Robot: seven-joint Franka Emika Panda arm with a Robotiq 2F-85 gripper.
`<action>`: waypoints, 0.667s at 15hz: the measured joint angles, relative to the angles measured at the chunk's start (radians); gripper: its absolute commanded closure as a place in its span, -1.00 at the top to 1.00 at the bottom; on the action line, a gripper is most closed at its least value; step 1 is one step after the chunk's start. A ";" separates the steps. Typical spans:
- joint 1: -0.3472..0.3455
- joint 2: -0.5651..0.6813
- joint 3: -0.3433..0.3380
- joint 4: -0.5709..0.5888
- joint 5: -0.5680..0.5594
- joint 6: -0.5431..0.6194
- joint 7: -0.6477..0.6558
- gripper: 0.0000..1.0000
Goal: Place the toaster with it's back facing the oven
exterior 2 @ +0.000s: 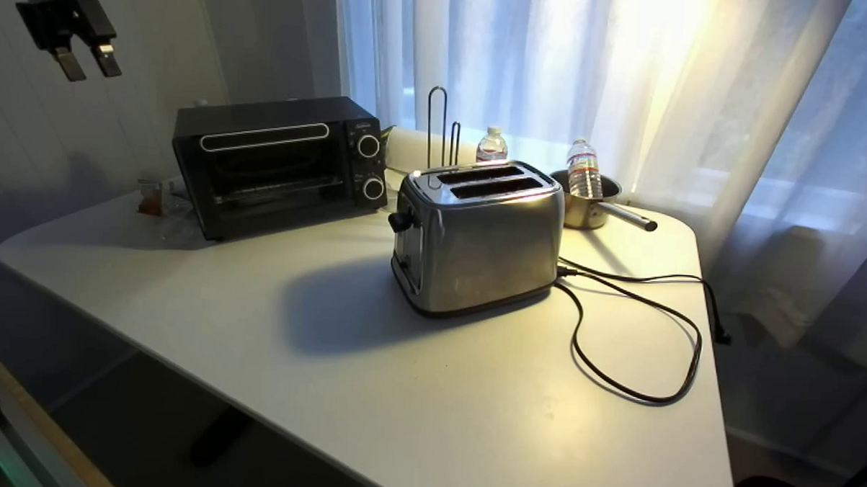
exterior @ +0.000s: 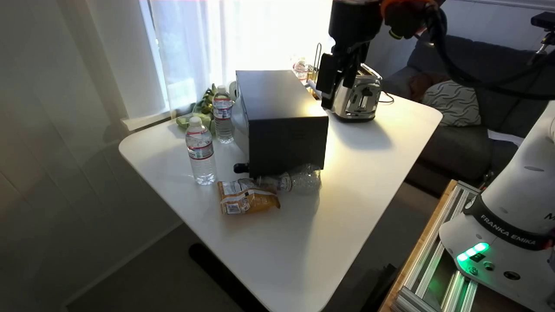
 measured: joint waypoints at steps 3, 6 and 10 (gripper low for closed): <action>-0.022 0.000 -0.045 0.026 -0.006 0.002 0.011 1.00; -0.086 -0.001 -0.131 0.090 -0.007 0.002 0.016 1.00; -0.188 -0.001 -0.249 0.194 -0.007 0.002 0.017 1.00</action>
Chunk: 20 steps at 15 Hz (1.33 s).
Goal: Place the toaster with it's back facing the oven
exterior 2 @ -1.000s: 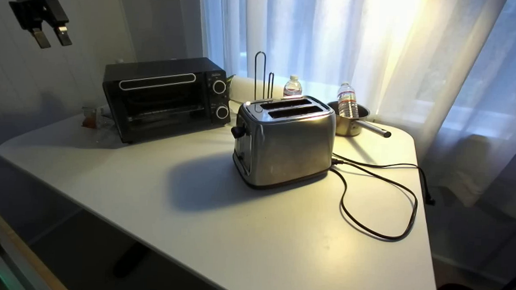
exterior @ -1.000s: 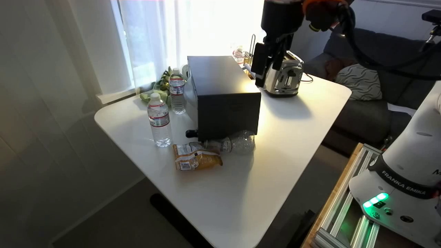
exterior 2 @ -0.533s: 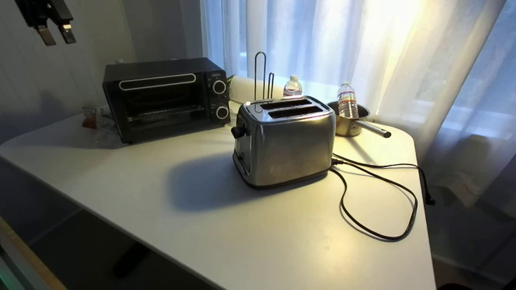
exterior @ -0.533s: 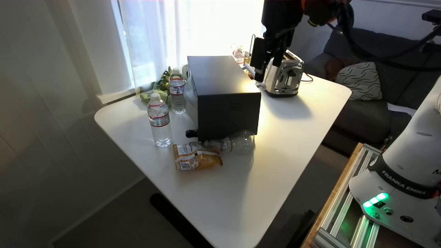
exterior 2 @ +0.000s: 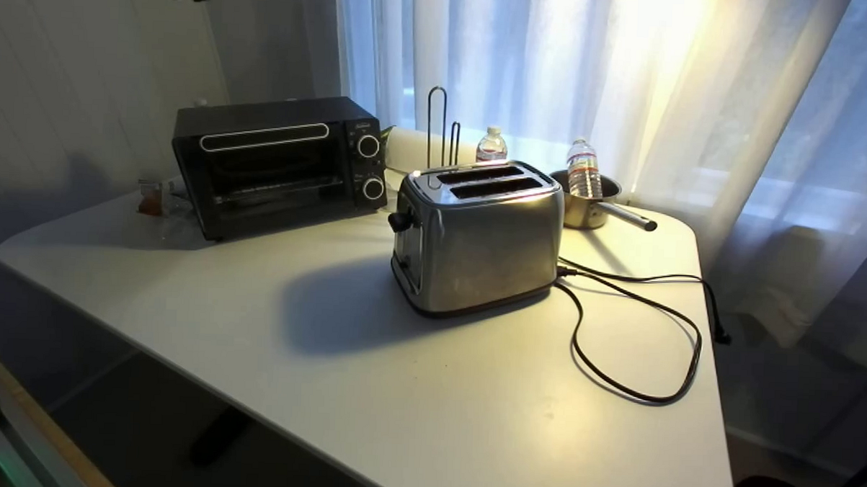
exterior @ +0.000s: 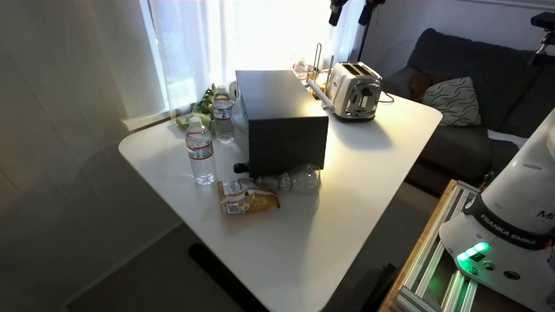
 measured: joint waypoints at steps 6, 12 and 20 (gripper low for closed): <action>-0.132 0.001 -0.121 0.087 -0.025 -0.004 -0.005 1.00; -0.202 0.038 -0.251 0.089 -0.064 -0.005 -0.113 1.00; -0.262 0.238 -0.370 0.090 -0.158 0.148 -0.213 1.00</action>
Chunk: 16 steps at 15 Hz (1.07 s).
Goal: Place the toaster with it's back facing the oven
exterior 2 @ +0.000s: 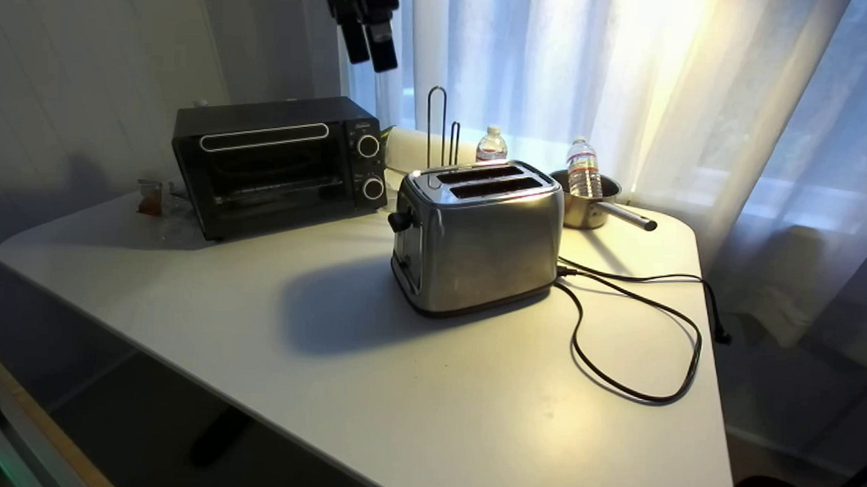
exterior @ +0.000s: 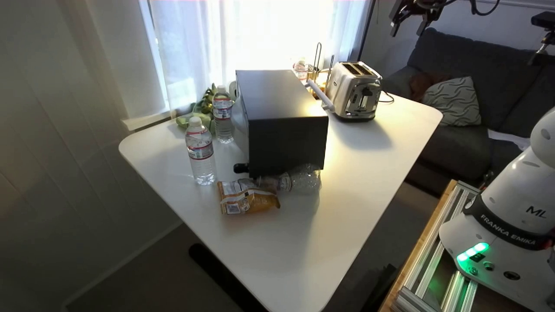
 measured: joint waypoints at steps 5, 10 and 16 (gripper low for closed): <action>-0.027 0.094 -0.027 0.017 -0.008 0.109 0.016 1.00; -0.025 0.098 -0.026 0.026 -0.004 0.111 0.014 1.00; -0.022 0.209 -0.039 0.097 0.096 0.144 0.011 1.00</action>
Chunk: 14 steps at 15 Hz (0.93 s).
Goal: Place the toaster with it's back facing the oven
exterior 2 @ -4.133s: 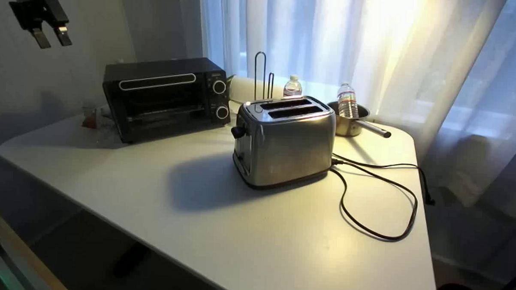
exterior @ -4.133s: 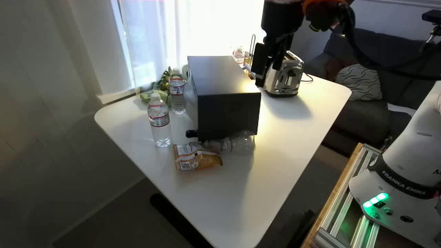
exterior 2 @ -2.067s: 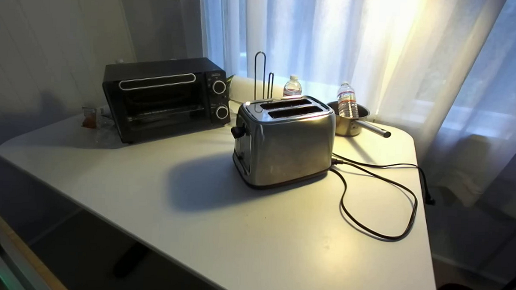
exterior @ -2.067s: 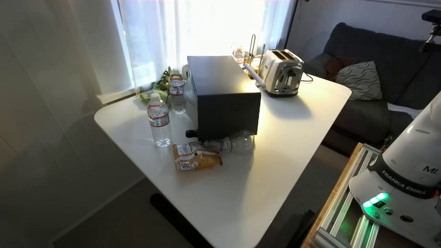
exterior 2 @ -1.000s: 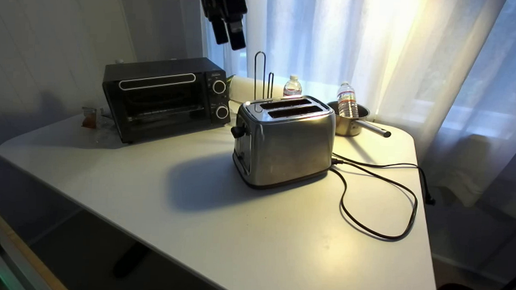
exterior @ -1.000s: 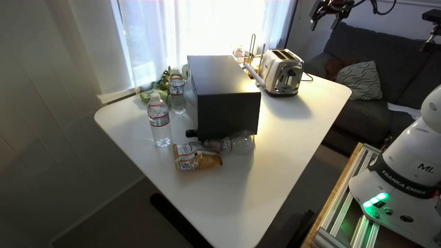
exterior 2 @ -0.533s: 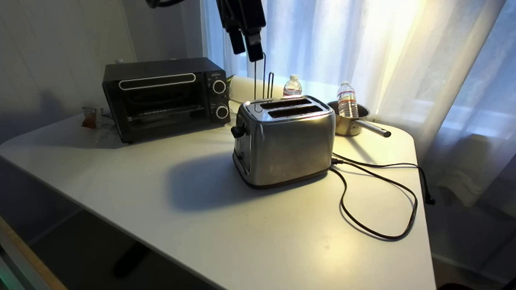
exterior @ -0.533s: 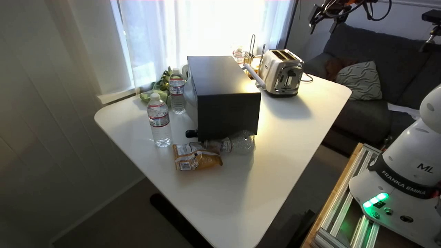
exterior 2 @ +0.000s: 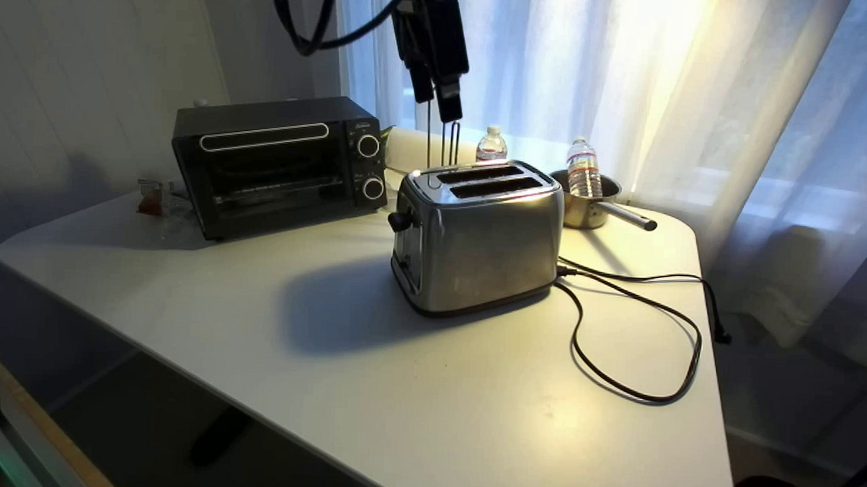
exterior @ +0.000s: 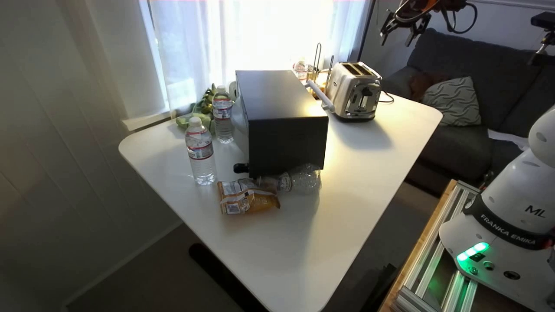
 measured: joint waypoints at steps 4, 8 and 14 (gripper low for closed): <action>-0.005 0.128 -0.024 0.085 0.076 0.017 -0.034 1.00; -0.028 0.239 -0.032 0.163 0.134 0.017 -0.071 1.00; -0.071 0.357 -0.031 0.275 0.197 -0.027 -0.102 1.00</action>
